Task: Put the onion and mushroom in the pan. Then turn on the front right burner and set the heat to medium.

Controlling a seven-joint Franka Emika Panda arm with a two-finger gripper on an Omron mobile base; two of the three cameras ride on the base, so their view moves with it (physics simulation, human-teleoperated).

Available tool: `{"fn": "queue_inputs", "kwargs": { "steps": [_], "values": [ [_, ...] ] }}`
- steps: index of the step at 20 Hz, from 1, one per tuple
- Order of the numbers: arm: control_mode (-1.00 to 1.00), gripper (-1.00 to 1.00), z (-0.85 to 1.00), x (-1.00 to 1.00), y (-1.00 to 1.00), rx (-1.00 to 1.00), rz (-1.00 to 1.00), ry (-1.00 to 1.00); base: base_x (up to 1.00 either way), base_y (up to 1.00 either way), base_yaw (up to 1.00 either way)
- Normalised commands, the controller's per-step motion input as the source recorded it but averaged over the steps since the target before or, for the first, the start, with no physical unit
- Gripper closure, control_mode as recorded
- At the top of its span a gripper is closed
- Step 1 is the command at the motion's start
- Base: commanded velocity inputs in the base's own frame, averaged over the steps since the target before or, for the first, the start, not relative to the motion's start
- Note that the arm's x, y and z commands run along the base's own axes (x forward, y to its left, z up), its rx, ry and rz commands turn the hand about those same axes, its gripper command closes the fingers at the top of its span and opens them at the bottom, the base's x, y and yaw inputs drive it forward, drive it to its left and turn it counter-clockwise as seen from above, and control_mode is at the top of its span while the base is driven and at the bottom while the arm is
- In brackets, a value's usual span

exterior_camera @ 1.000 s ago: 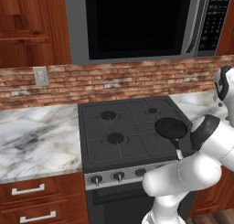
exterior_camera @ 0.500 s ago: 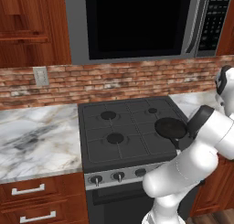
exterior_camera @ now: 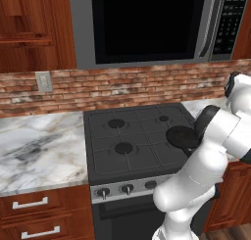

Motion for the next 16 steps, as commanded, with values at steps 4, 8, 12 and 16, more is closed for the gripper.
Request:
{"fn": "queue_inputs", "kwargs": {
  "steps": [4,8,12,16],
  "values": [
    [-1.00,-1.00,-0.24,0.04,0.00,0.00,-0.16,0.05,0.00,0.00,0.00],
    [-1.00,-1.00,-0.14,0.00,0.00,0.00,-0.15,0.05,0.00,0.00,0.00],
    [-1.00,-1.00,-0.22,0.01,0.00,0.00,-0.06,0.08,0.00,0.00,0.00],
    [-1.00,-1.00,-0.36,0.10,0.03,0.00,-0.02,0.02,0.00,0.00,0.00]
  ]
}}
